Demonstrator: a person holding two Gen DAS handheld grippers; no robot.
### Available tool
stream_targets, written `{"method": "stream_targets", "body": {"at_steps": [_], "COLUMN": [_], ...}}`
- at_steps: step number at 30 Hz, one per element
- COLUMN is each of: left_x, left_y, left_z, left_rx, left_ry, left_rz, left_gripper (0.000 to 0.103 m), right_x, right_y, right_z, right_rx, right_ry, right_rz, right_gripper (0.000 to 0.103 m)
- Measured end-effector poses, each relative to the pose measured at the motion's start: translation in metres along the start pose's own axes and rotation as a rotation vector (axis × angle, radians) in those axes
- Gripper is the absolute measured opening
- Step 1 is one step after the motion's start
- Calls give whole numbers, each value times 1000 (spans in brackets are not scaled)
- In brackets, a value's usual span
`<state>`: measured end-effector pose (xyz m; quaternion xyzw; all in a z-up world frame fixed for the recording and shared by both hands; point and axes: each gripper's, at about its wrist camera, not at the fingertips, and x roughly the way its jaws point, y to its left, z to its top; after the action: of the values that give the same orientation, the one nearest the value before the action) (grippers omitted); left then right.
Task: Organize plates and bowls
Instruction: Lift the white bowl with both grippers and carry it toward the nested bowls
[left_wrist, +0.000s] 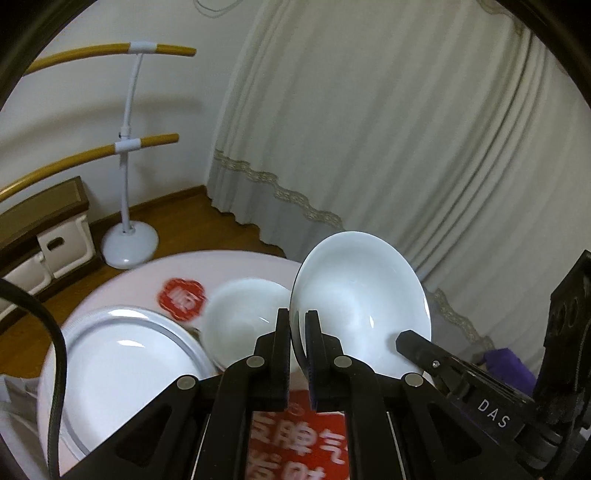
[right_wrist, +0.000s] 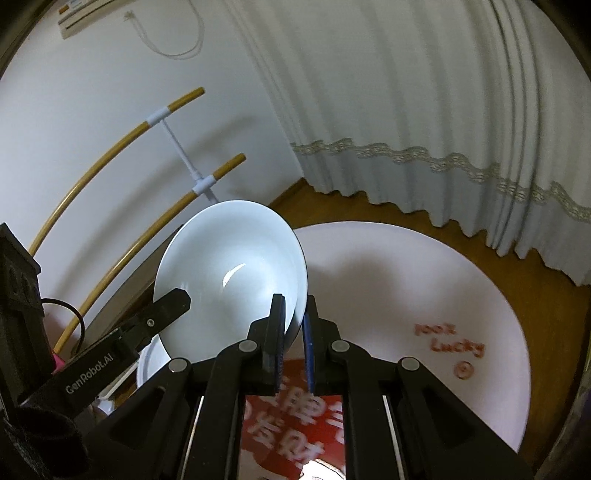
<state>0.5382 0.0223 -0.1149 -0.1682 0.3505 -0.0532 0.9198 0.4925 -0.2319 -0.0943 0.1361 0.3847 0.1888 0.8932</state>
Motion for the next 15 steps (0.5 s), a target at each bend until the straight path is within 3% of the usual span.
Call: {"method": "stream_targets", "body": {"at_steps": [7, 15], "left_x": [8, 47], "left_y": [28, 22], "left_z": [7, 14], "left_rx": [-23, -25], "left_ry": [8, 62], "left_rz": [44, 59], "left_gripper": [3, 3], "right_x": [42, 73], "right_y": [20, 19], "right_z": [7, 2], "right_rx": [-10, 3], "right_ry": [39, 87], "right_rz": [11, -11], "right_gripper": [9, 9]}}
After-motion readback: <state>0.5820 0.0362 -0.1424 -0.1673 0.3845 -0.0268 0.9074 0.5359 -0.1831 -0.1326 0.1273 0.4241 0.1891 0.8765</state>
